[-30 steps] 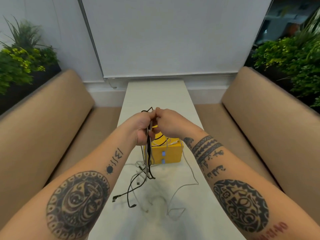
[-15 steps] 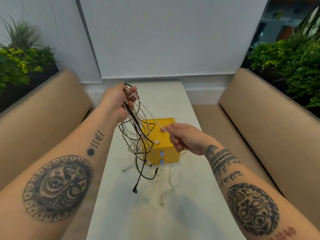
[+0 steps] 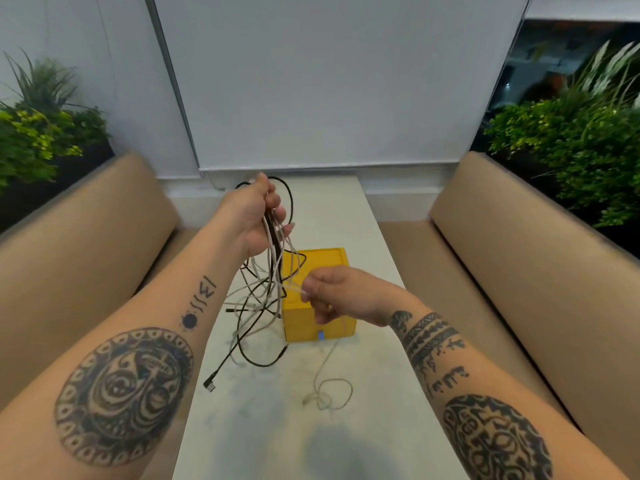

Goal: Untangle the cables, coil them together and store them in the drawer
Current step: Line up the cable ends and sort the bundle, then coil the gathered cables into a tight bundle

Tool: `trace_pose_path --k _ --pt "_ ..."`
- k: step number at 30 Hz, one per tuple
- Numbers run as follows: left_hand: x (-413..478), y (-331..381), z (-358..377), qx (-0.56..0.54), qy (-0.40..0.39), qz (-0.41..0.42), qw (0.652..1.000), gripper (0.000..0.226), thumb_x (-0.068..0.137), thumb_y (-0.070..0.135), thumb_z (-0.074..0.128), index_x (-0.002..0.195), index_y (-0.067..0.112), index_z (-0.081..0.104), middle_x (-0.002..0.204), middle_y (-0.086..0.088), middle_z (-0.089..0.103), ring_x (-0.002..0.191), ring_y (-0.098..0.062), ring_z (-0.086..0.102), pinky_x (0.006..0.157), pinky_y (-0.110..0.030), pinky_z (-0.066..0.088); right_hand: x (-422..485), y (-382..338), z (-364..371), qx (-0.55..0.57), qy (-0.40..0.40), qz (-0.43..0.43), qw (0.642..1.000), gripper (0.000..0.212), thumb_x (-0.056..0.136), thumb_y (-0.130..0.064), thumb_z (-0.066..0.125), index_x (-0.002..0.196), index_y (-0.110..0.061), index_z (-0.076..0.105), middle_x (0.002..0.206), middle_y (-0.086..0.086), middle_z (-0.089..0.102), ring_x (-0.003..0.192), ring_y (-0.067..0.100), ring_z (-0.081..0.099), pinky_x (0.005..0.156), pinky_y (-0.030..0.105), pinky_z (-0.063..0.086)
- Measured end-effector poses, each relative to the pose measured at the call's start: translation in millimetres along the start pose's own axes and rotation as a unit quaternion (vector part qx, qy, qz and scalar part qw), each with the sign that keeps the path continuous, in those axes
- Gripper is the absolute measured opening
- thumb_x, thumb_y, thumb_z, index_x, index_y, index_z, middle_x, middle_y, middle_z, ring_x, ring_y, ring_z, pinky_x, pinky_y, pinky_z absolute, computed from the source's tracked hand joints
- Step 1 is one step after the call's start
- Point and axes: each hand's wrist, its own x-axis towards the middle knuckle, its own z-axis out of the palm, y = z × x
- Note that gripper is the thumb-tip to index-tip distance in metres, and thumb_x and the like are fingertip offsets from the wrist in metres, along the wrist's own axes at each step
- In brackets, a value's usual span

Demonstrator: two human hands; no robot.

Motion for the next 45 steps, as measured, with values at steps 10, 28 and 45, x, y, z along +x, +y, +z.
trace_pose_path --k 10,28,45 --pt "-37.6 6.6 5.7 0.339 -0.198 -0.076 0.917 0.034 0.106 0.042 0.043 0.081 0.019 0.048 0.054 0.007 0.023 0.04 -0.005 0.017 0.042 -0.019 0.008 9.9 -41.6 -28.8 -0.292 0.271 -0.19 0.897 0.096 0.073 -0.042 0.081 0.153 -0.034 0.027 0.155 -0.012 0.033 0.146 0.01 0.025 0.119 0.033 0.021" --pt "-17.8 -10.9 -29.7 0.633 -0.056 0.172 0.753 0.028 0.091 0.041 0.071 0.081 0.019 0.058 0.069 0.0 0.056 0.062 -0.018 0.056 0.052 -0.026 0.043 -10.6 29.1 -110.7 -0.044 0.447 -0.035 0.893 0.01 0.092 -0.018 0.069 0.086 -0.018 0.061 0.069 -0.002 0.056 0.057 0.008 0.046 0.046 0.017 0.036" --pt "-6.7 -27.4 -84.8 0.642 0.033 0.143 0.752 0.027 0.092 0.044 0.068 0.079 0.021 0.066 0.051 0.007 0.05 0.048 -0.014 0.048 0.05 -0.028 0.041 -26.4 123.3 -159.8 0.22 0.494 0.101 0.835 0.007 0.091 -0.008 0.061 0.095 -0.013 0.064 0.064 0.002 0.04 0.05 0.016 0.033 0.048 0.027 0.033"
